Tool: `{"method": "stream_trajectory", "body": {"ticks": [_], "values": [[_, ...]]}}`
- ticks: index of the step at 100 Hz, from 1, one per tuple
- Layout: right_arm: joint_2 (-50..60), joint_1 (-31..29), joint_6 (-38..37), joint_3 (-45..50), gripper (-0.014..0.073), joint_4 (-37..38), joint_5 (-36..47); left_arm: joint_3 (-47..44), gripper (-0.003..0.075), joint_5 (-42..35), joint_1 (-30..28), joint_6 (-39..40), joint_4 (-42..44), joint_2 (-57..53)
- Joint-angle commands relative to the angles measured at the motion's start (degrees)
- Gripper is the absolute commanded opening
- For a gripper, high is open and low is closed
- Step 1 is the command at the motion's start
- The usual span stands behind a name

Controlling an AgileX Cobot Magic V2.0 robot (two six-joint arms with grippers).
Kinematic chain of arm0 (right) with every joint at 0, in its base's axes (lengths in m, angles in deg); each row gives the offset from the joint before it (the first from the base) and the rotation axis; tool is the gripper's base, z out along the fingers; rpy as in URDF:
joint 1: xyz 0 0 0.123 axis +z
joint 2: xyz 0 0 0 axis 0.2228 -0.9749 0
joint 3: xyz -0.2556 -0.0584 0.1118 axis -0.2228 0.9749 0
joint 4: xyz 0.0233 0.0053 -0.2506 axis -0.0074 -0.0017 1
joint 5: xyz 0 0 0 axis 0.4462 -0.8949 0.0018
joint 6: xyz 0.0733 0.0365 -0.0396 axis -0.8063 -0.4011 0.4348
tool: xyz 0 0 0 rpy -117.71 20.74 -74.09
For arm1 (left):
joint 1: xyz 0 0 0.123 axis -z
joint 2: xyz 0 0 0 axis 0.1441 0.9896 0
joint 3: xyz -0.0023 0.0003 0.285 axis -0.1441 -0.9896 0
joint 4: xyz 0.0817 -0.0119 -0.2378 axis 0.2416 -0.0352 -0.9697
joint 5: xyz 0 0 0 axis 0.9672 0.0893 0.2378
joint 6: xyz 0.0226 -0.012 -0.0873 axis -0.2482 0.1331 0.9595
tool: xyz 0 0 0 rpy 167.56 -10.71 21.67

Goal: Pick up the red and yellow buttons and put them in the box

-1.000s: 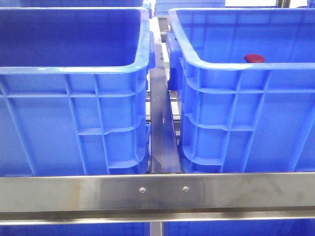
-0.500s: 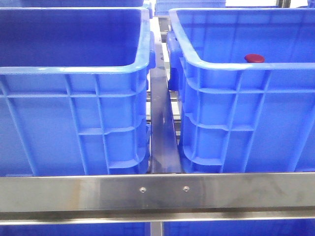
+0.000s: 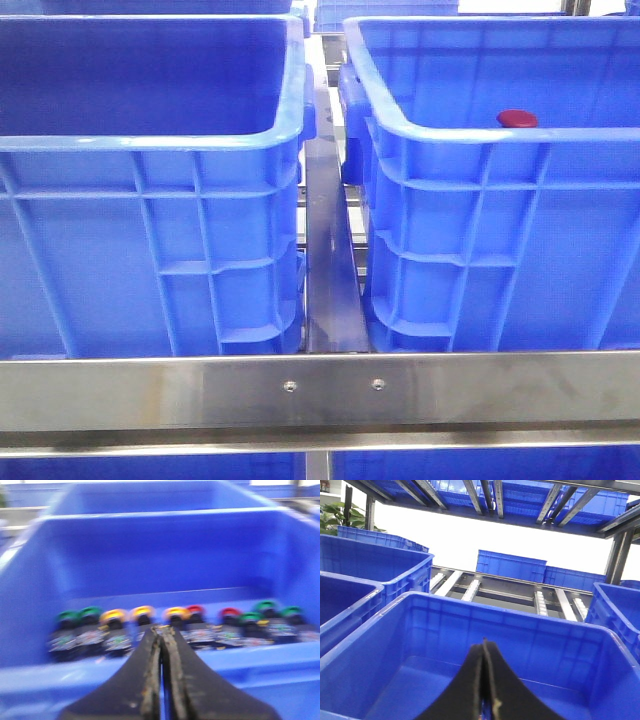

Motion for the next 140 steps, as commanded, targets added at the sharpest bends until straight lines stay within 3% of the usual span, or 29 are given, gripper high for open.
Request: {"method": "stream_trajectory", "body": {"ticks": [1,24,36,60,140], "values": [[-0.7,-0.5,0.3,-1.3,-0.0068,-0.8,1.7,-0.2,-0.002,-2.8,-2.8,2.3,1.1,-2.5],[-0.7,-0.5,0.3,-1.3,-0.0068,-0.8,1.7,-7.5,-0.002,1.4,-6.4,7.0,1.0,-11.9],[-0.7,-0.5,0.3,-1.3,-0.0068,-0.8,1.7,-7.4,-0.002,9.8,-6.5,5.2,0.7,-17.9],[-0.7,-0.5,0.3,-1.3,-0.0068,-0.8,1.2,-7.4,-0.002,10.6,-6.5,0.4,-1.9,-17.4],[-0.7,-0.5,0.3,-1.3,-0.0068,-0.8,1.0,-7.4,-0.002,10.3,-6.5,0.4,-2.2,-17.4]]}}
